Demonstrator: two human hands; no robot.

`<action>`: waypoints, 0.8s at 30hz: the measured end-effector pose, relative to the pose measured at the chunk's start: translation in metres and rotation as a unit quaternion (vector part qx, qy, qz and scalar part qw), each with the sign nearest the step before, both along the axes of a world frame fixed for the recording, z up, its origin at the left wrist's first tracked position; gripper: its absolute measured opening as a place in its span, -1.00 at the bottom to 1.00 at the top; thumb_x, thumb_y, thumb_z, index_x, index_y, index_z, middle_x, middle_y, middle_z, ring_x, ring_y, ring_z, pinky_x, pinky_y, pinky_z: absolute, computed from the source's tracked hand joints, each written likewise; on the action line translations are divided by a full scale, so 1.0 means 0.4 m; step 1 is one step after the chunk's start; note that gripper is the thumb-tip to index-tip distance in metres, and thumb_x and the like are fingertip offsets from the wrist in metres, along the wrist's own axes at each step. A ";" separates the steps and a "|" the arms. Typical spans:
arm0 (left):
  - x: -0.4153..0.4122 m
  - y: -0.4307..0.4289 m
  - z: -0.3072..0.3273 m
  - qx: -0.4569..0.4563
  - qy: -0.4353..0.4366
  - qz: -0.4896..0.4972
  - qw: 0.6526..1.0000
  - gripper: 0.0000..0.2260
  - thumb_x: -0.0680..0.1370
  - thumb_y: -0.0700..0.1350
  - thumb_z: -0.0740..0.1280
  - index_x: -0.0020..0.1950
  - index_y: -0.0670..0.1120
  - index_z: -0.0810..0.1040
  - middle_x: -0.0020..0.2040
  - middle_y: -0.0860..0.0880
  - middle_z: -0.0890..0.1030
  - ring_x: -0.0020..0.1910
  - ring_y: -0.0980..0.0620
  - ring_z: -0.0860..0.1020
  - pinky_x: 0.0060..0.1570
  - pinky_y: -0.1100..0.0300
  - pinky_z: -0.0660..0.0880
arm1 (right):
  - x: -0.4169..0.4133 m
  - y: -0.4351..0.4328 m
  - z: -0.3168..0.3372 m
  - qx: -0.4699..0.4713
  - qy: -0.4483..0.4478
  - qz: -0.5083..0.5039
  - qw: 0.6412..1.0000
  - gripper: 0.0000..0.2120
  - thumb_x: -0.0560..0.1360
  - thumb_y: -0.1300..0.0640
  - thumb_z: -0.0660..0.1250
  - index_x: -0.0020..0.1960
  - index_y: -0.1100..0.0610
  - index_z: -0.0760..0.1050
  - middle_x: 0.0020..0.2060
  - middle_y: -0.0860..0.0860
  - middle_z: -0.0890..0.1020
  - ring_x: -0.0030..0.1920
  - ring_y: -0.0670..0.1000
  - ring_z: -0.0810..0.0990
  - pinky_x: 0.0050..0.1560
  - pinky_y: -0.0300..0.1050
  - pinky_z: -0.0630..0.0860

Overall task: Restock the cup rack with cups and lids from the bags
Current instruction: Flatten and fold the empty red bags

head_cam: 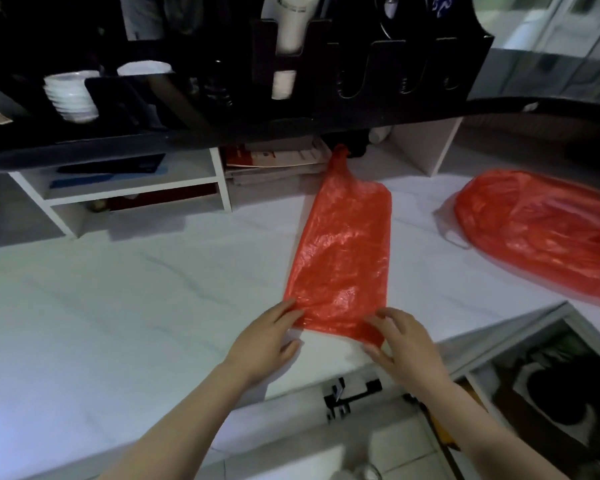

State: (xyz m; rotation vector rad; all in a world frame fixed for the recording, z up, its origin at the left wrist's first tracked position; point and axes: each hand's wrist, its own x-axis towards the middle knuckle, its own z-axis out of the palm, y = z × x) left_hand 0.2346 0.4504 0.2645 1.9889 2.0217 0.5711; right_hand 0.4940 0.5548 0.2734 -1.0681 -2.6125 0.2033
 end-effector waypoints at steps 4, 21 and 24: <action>0.018 -0.007 -0.006 0.008 0.002 -0.008 1.000 -0.51 0.55 0.10 0.27 0.45 -0.01 0.36 0.47 0.03 0.31 0.41 0.03 0.32 0.36 0.21 0.24 | 0.045 0.003 -0.038 -0.046 -0.110 0.031 0.992 -0.25 0.42 -0.39 0.14 0.49 -0.01 0.24 0.48 -0.03 0.21 0.48 0.07 0.17 0.43 0.15 0.06; 0.223 0.069 0.038 0.080 0.153 -0.129 0.976 -0.43 0.35 0.16 0.49 0.29 -0.03 0.53 0.29 -0.06 0.54 0.18 -0.06 0.55 0.16 0.07 0.50 | 0.260 0.157 0.032 0.070 0.033 0.094 0.993 -0.69 0.22 0.33 0.60 -0.06 0.14 0.71 -0.02 0.07 0.70 -0.06 0.12 0.70 -0.12 0.06 0.65; 0.279 0.086 0.031 0.088 0.156 -0.111 0.978 -0.45 0.29 0.11 0.56 0.23 -0.02 0.58 0.21 -0.03 0.60 0.10 -0.01 0.61 0.05 0.14 0.56 | 0.307 0.187 0.042 0.057 0.044 0.097 0.993 -0.61 0.22 0.43 0.56 0.00 0.17 0.69 0.00 0.08 0.69 -0.03 0.13 0.69 -0.07 0.09 0.64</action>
